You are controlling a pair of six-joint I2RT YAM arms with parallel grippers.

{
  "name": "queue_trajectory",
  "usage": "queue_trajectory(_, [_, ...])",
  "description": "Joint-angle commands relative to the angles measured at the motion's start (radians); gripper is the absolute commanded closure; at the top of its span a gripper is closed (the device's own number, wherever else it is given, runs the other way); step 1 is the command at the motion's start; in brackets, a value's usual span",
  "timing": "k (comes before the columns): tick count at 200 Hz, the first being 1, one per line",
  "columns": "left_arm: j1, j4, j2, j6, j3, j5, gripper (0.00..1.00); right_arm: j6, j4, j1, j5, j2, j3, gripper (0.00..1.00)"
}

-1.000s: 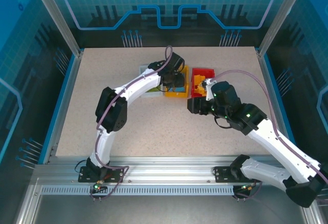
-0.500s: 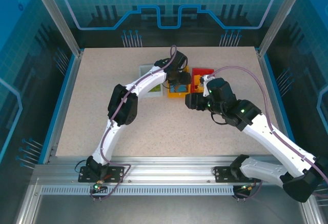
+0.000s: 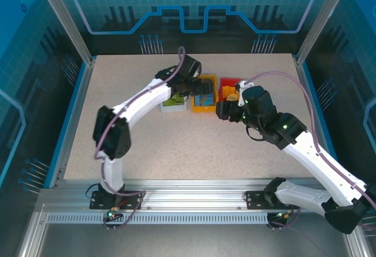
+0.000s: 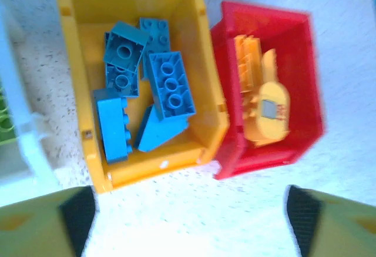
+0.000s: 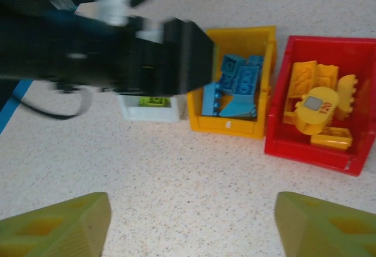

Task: Sort the legos into containers by color

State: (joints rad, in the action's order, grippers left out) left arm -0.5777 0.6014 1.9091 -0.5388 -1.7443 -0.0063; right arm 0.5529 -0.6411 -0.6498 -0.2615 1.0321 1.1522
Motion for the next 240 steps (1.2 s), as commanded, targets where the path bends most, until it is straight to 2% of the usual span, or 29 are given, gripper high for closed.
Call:
queue_trajectory(1, [0.025, -0.049, -0.161, -0.051, 0.122, 0.012, 0.01, -0.011, -0.068, 0.041, -0.072, -0.017, 0.029, 0.0])
queue_trajectory(24, [0.07, -0.067, -0.351, -0.083, 0.305, 0.011, 0.01, -0.023, -0.105, 0.043, -0.245, -0.053, 0.017, 0.0])
queue_trajectory(34, [0.09, -0.06, -0.446, -0.069, 0.375, -0.034, 0.01, -0.049, -0.087, 0.044, -0.33, -0.083, -0.008, 0.0])
queue_trajectory(43, [0.096, -0.02, -0.526, -0.056, 0.425, -0.137, 0.01, -0.023, -0.095, 0.046, -0.436, -0.107, -0.036, 0.0])
queue_trajectory(54, [0.098, 0.038, -0.613, -0.082, 0.477, -0.36, 0.01, -0.015, -0.066, 0.083, -0.524, -0.13, -0.09, 0.0])
queue_trajectory(63, [0.098, 0.048, -0.686, -0.1, 0.547, -0.55, 0.01, -0.136, 0.071, 0.144, -0.461, -0.158, -0.181, 0.0])
queue_trajectory(72, [0.106, -0.041, -0.771, -0.024, 0.658, -0.65, 0.01, -0.31, 0.287, 0.208, -0.341, -0.188, -0.322, 0.0])
queue_trajectory(79, [0.119, -0.135, -0.841, 0.083, 0.752, -0.665, 0.01, -0.367, 0.402, 0.243, -0.301, -0.204, -0.407, 0.0])
queue_trajectory(94, [0.147, -0.378, -0.99, 0.319, 0.996, -0.669, 0.01, -0.373, 0.494, 0.322, -0.272, -0.198, -0.509, 0.0])
queue_trajectory(103, [0.166, -0.485, -1.051, 0.362, 1.11, -0.705, 0.01, -0.374, 0.517, 0.366, -0.237, -0.173, -0.542, 0.0])
queue_trajectory(117, [0.21, -0.598, -1.102, 0.451, 1.238, -0.671, 0.01, -0.378, 0.566, 0.405, -0.209, -0.112, -0.583, 0.0])
queue_trajectory(142, [0.285, -0.794, -1.039, 0.436, 1.358, -0.568, 0.01, -0.397, 0.811, 0.435, -0.138, -0.007, -0.682, 0.0])
queue_trajectory(156, [0.33, -0.963, -0.912, 0.45, 1.405, -0.552, 0.01, -0.419, 0.902, 0.446, -0.141, 0.05, -0.696, 0.0])
queue_trajectory(190, [0.378, -1.243, -0.636, 0.535, 1.404, -0.519, 0.01, -0.42, 1.121, 0.513, -0.067, 0.181, -0.733, 0.0])
queue_trajectory(210, [0.415, -1.375, -0.548, 0.563, 1.389, -0.462, 0.01, -0.441, 1.241, 0.54, -0.047, 0.259, -0.763, 0.0])
queue_trajectory(215, [0.425, -1.405, -0.531, 0.567, 1.388, -0.461, 0.01, -0.452, 1.227, 0.546, -0.028, 0.259, -0.755, 0.0])
queue_trajectory(233, [0.473, -1.51, -0.434, 0.532, 1.39, -0.429, 0.01, -0.495, 1.325, 0.559, -0.012, 0.291, -0.769, 0.0])
queue_trajectory(240, [0.49, -1.577, -0.405, 0.542, 1.399, -0.381, 0.01, -0.49, 1.386, 0.579, 0.012, 0.325, -0.782, 0.0])
